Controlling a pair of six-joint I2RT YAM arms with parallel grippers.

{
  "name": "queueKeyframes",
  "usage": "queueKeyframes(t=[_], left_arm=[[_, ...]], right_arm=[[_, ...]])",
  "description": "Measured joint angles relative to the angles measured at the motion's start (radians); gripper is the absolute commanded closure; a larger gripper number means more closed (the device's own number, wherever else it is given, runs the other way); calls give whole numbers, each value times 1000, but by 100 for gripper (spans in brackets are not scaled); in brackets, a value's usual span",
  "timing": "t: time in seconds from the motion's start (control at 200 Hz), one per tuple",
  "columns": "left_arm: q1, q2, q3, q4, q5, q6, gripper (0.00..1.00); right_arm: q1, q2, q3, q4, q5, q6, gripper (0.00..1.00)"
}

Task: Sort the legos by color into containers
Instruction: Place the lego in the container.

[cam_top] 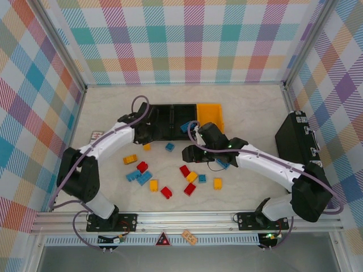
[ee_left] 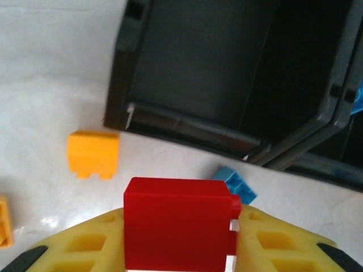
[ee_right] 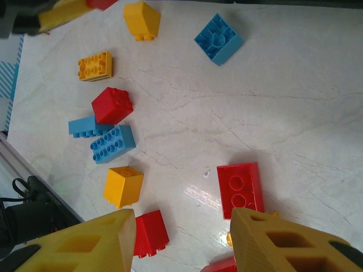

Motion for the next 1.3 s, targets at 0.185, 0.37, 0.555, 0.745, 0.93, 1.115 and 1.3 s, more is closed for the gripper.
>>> queueKeyframes(t=[0.185, 0.37, 0.555, 0.745, 0.93, 1.115, 1.3], left_arm=[[-1, 123, 111, -11, -32, 27, 65], [-1, 223, 215, -14, -56, 44, 61], [-1, 281, 260, -23, -68, 59, 49], [-1, 286, 270, -37, -68, 64, 43], [-1, 284, 272, -37, -64, 64, 43], [-5, 210, 235, -30, -29, 69, 43], [-15, 68, 136, 31, 74, 107, 42]], right_arm=[[0, -18, -27, -12, 14, 11, 52], [0, -19, -28, -14, 24, 15, 52], [0, -19, -29, -16, 31, 14, 51], [0, -27, -31, -20, 43, 14, 51], [0, -27, -32, -20, 50, 14, 51], [0, -27, -32, -39, 61, 16, 48], [0, -32, -32, -91, 106, 33, 46]])
